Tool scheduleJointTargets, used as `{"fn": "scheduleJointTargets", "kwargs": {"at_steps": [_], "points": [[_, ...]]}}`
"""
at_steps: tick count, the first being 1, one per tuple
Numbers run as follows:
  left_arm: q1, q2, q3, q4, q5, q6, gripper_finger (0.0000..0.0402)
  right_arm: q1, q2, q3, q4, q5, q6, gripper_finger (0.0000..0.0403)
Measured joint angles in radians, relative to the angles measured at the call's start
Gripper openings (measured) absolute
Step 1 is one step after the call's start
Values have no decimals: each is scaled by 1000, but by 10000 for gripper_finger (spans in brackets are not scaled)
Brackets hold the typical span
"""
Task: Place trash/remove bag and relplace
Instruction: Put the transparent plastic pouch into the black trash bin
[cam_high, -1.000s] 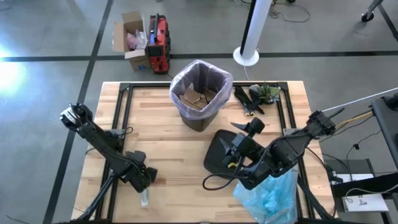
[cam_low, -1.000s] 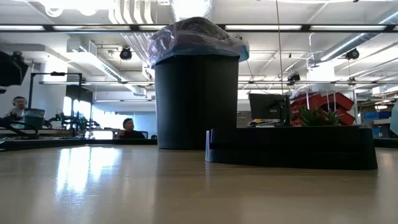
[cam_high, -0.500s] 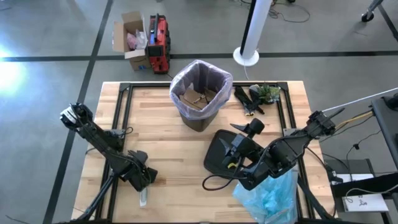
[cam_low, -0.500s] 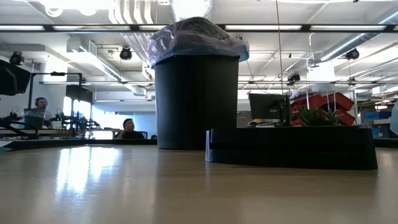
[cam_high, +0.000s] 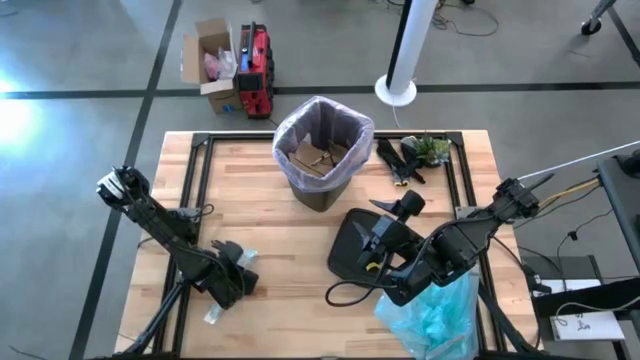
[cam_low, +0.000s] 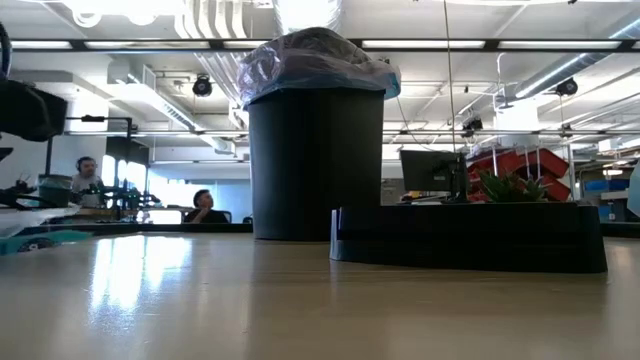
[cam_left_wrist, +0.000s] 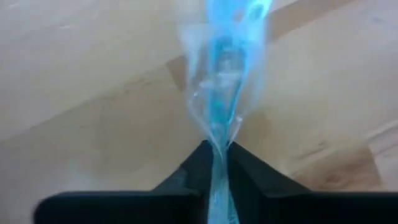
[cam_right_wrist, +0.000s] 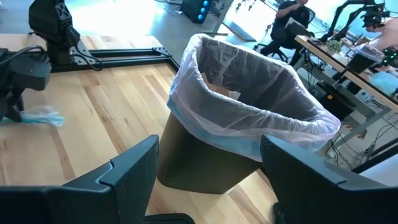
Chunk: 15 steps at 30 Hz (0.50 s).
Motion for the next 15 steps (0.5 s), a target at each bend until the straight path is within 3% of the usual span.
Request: {"fn": "scheduleJointTargets", "kwargs": {"at_steps": [8,11,15], "points": [[7,-27,129,-48,-30,154,7,0,0,0,0,0,-2,279],[14,-52,221,-121,-140,239,1,0,0,0,0,0,-1,282],[25,-86,372,-247,-364,380,3,0,0,0,1,-1,0,277]]}}
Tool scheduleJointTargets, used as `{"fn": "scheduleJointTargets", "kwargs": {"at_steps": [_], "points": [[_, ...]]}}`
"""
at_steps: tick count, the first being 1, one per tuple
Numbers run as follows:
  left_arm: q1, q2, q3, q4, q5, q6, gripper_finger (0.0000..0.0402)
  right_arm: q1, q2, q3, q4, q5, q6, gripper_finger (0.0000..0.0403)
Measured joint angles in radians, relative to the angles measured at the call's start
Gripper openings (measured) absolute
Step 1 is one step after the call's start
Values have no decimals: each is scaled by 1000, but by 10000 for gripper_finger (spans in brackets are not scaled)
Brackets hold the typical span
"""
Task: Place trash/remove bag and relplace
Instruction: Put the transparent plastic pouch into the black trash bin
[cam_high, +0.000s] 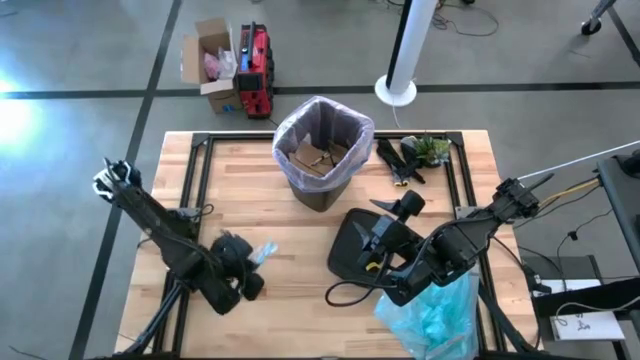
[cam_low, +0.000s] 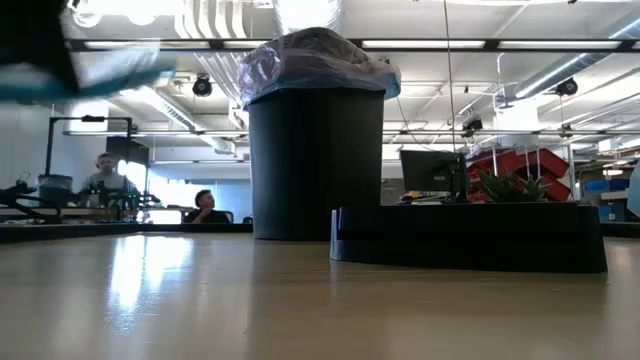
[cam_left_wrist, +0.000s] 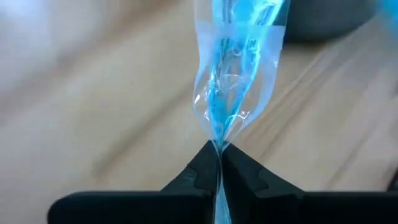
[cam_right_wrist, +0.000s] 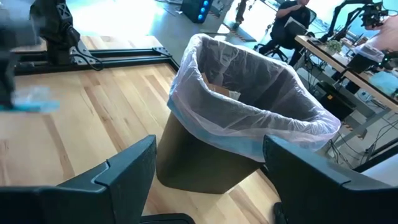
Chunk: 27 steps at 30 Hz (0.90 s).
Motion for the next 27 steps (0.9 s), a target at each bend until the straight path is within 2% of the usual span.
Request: {"fn": "scheduleJointTargets", "kwargs": {"at_steps": [3,6,8,11,14,16,23,27], "points": [[15,-24,121,-60,-195,125,1,0,0,0,5,-4,8,270],[34,-50,229,-52,-358,276,1,0,0,0,6,-8,43,263],[53,-66,298,-33,-426,408,1,3,0,0,6,-23,66,258],[96,-78,402,-2,-448,631,1,3,0,0,8,-84,80,252],[160,-78,497,31,-443,795,1,5,0,-2,23,-144,81,245],[220,-73,558,35,-400,858,1,7,0,-4,47,-167,82,240],[511,-28,692,57,-160,1020,1,26,1,-5,99,-175,81,225],[661,-3,711,193,-15,1158,2,38,1,-5,110,-184,87,219]]}}
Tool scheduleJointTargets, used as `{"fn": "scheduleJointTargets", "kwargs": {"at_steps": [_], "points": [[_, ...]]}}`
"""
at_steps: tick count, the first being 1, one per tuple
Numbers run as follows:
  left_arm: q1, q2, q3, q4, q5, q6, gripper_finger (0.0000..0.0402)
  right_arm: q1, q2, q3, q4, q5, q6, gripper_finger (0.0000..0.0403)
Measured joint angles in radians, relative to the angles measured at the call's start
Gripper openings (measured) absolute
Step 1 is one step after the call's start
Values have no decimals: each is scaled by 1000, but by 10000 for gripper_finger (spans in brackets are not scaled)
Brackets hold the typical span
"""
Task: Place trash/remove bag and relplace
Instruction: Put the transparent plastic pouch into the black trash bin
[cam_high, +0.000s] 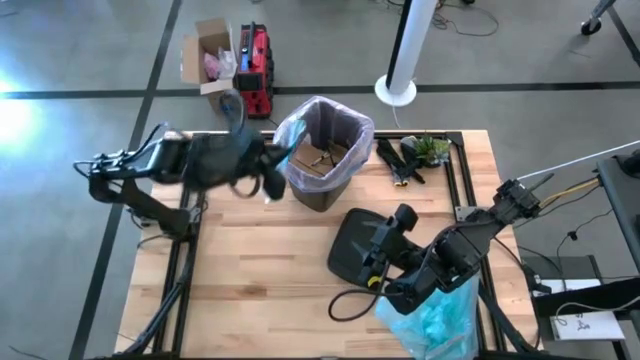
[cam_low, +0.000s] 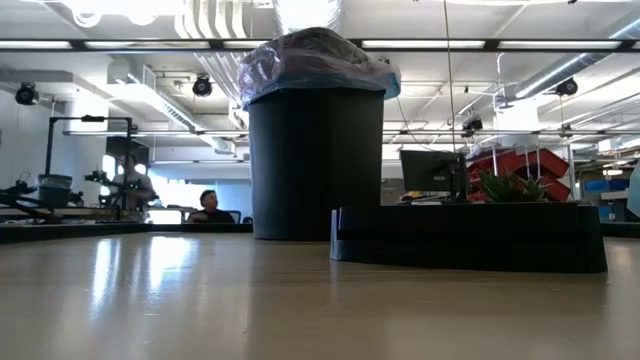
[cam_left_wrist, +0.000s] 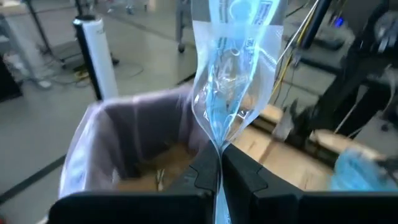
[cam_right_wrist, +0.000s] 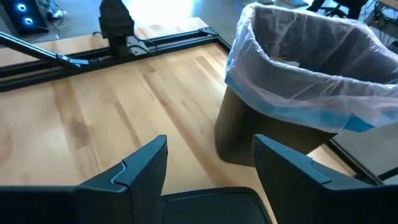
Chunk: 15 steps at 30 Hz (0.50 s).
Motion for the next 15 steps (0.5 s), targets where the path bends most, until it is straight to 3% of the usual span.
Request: {"fn": "scheduleJointTargets", "kwargs": {"at_steps": [6,15], "points": [[167,37,1,256,157,73,1,29,0,0,1,-4,75,216],[309,141,-2,396,143,107,1,72,4,0,2,-1,109,228]]}}
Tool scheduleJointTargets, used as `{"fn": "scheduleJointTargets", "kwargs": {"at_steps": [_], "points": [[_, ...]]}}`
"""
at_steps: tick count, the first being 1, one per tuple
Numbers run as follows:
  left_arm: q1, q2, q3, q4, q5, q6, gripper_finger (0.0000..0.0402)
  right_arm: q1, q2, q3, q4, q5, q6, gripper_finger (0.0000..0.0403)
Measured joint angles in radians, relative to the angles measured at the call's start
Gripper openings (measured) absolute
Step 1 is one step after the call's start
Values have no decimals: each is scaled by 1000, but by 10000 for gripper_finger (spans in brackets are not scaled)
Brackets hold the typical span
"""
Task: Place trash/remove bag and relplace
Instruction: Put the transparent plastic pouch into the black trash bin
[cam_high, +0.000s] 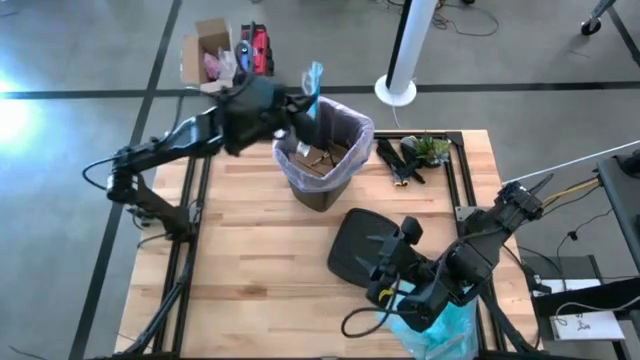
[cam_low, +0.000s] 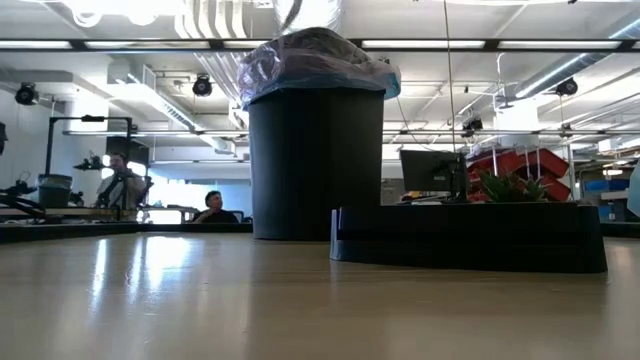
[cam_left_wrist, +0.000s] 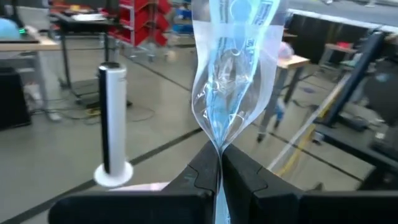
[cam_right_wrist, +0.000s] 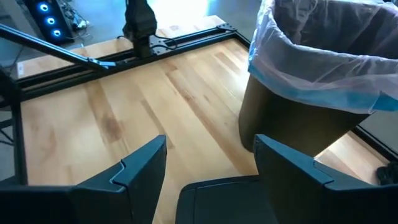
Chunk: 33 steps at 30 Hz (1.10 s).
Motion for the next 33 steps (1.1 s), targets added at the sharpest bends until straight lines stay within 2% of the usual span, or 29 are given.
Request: {"fn": "scheduleJointTargets", "kwargs": {"at_steps": [9,16,20,26,33], "points": [[61,177,-2,-146,-13,-68,2,1,0,0,1,1,30,215],[66,275,-5,-274,-15,-73,2,23,0,0,3,-1,43,214],[66,290,-8,-378,-17,-64,1,35,0,-1,3,-2,63,220],[62,274,-30,-390,11,-49,2,39,0,-13,2,2,67,224],[57,266,-31,-391,19,-52,12,39,0,-15,-1,3,64,213]]}}
